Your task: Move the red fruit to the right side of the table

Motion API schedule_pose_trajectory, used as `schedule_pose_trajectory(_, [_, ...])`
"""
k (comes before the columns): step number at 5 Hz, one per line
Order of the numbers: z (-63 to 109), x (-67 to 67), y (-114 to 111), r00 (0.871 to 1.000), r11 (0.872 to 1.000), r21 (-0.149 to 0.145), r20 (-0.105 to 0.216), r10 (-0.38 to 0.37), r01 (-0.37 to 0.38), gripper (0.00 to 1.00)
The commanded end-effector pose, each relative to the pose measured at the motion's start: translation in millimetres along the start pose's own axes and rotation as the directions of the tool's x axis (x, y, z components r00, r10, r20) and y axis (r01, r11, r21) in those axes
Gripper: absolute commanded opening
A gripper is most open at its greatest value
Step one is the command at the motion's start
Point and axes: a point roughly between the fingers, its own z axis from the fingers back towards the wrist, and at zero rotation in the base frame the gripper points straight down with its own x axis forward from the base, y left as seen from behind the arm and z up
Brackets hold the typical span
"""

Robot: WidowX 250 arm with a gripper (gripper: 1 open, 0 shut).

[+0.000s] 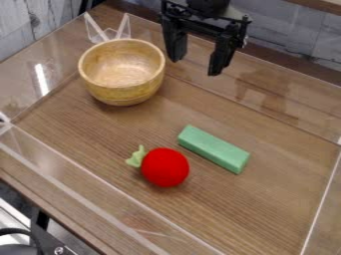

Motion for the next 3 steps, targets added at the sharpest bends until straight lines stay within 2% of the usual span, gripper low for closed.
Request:
schedule_pose_trajectory(1, [-8.8,19.7,4,0.997,0.997,-0.007,0.038,0.073,-0.073,1.0])
schedule_pose_trajectory(2, [-15.0,48.9,4,0.995,0.999,-0.015,0.082,0.051,-0.05,1.0])
schedule_pose_trajectory(3, [-17.9,67.6,9,0.991,0.999,-0.013,0.129,0.032,-0.031,1.0])
